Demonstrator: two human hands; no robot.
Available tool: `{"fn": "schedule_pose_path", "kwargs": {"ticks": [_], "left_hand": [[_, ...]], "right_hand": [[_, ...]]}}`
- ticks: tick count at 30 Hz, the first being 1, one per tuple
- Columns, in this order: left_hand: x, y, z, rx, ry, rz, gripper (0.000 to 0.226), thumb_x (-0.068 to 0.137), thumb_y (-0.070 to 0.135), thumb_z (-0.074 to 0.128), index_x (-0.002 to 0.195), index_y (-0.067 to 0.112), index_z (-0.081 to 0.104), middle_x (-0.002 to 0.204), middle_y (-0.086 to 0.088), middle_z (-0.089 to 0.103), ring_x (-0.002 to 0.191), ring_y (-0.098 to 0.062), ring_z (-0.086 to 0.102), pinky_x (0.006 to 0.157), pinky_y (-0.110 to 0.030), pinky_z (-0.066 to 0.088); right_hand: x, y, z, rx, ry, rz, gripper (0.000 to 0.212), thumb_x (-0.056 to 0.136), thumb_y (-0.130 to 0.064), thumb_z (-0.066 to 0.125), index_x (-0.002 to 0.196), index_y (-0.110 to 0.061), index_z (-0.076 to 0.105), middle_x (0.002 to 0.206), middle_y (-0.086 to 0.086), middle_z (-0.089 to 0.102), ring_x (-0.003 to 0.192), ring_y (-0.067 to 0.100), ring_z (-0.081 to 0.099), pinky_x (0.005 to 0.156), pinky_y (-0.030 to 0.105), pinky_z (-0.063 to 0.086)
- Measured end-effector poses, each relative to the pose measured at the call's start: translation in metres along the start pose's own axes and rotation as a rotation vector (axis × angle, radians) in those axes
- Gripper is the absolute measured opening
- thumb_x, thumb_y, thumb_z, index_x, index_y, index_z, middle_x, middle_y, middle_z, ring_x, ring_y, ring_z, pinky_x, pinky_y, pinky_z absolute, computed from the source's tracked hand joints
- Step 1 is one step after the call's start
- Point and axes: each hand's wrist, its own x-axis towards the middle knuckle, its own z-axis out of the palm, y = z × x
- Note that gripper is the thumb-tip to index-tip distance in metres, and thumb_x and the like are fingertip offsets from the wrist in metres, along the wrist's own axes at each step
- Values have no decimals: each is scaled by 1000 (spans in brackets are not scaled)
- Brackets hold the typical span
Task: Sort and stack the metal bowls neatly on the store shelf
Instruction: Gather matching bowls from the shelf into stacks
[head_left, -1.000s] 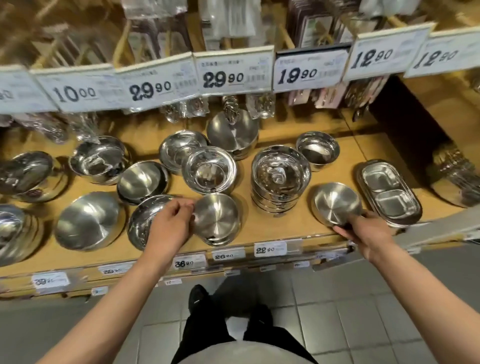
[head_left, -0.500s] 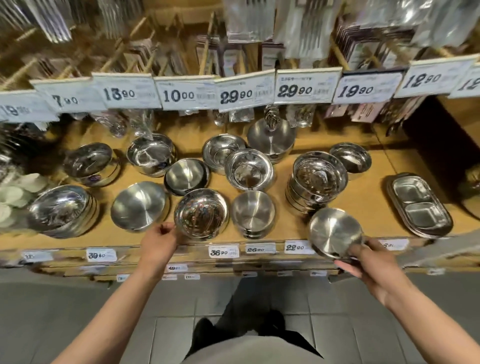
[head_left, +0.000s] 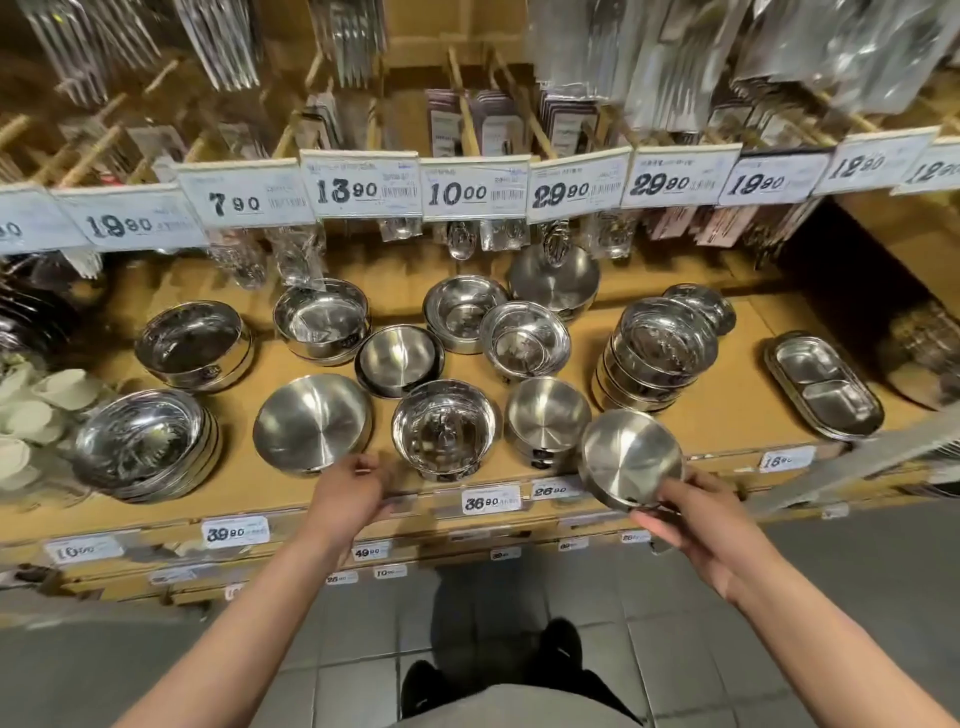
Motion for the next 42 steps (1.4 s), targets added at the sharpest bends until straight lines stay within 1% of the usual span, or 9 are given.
{"fn": "schedule_pose_path", "kwargs": {"ticks": [6, 10, 15, 19, 23, 27, 33, 38, 42], "left_hand": [[1, 10, 8, 81, -56, 72, 10, 95, 1, 57, 103, 5, 60, 95, -15, 69, 64, -19, 72, 47, -22, 52], [-4, 35, 32, 92, -133, 163, 12, 98, 11, 58, 99, 20, 66, 85, -5, 70, 67, -23, 73, 70, -44, 65], [-15, 75, 85, 89, -388, 232, 11, 96, 33, 67, 96, 22, 71, 103, 0, 72, 93, -12, 71, 83, -28, 61], [-13, 87, 107, 198, -315, 280, 19, 94, 24, 68, 109, 13, 71, 104, -2, 71, 101, -22, 69, 94, -43, 59], [-4, 84, 110, 241, -204, 323, 13, 90, 8, 64, 92, 15, 74, 92, -6, 74, 88, -26, 70, 85, -46, 58], [3, 79, 117, 262, -149, 395, 25, 90, 8, 67, 81, 31, 70, 76, 13, 67, 70, -7, 61, 62, -20, 46], [9, 73, 123, 298, -108, 423, 37, 93, 11, 67, 75, 43, 63, 77, 20, 65, 67, 1, 57, 51, -3, 42], [14, 70, 122, 314, -120, 432, 13, 95, 16, 68, 100, 25, 75, 85, 14, 69, 72, 2, 59, 60, -5, 43], [12, 65, 118, 329, -164, 416, 13, 94, 9, 64, 85, 2, 71, 75, 2, 62, 61, -5, 50, 63, -22, 43]], "right_hand": [[-8, -8, 30, 21, -40, -39, 33, 92, 7, 58, 124, 0, 57, 114, 21, 69, 73, 21, 77, 55, 25, 61], [-4, -24, 54, -38, -87, -62, 41, 94, 3, 59, 135, -1, 53, 110, 17, 68, 71, 22, 77, 61, 29, 64], [7, -35, 75, -96, -127, -55, 42, 94, 3, 60, 134, -5, 52, 124, 18, 62, 77, 27, 78, 54, 26, 61], [14, -40, 81, -178, -144, -44, 36, 93, 1, 63, 125, -8, 50, 123, 21, 61, 75, 27, 76, 54, 29, 63], [26, -41, 81, -294, -136, -72, 18, 92, -7, 69, 105, -6, 55, 107, 22, 67, 78, 27, 71, 58, 30, 63], [39, -37, 81, -421, -62, -200, 7, 94, -9, 66, 90, -8, 60, 73, 7, 67, 54, 14, 66, 56, 30, 60], [48, -32, 81, -461, -45, -242, 11, 91, -12, 69, 81, -8, 65, 55, -2, 68, 61, 20, 68, 86, 53, 60], [55, -29, 79, -479, -42, -224, 12, 92, -12, 70, 84, -4, 69, 55, -3, 70, 63, 17, 70, 87, 56, 59], [57, -24, 76, -511, -39, -241, 13, 93, -11, 68, 87, -1, 70, 68, 7, 72, 74, 27, 69, 92, 60, 55]]}}
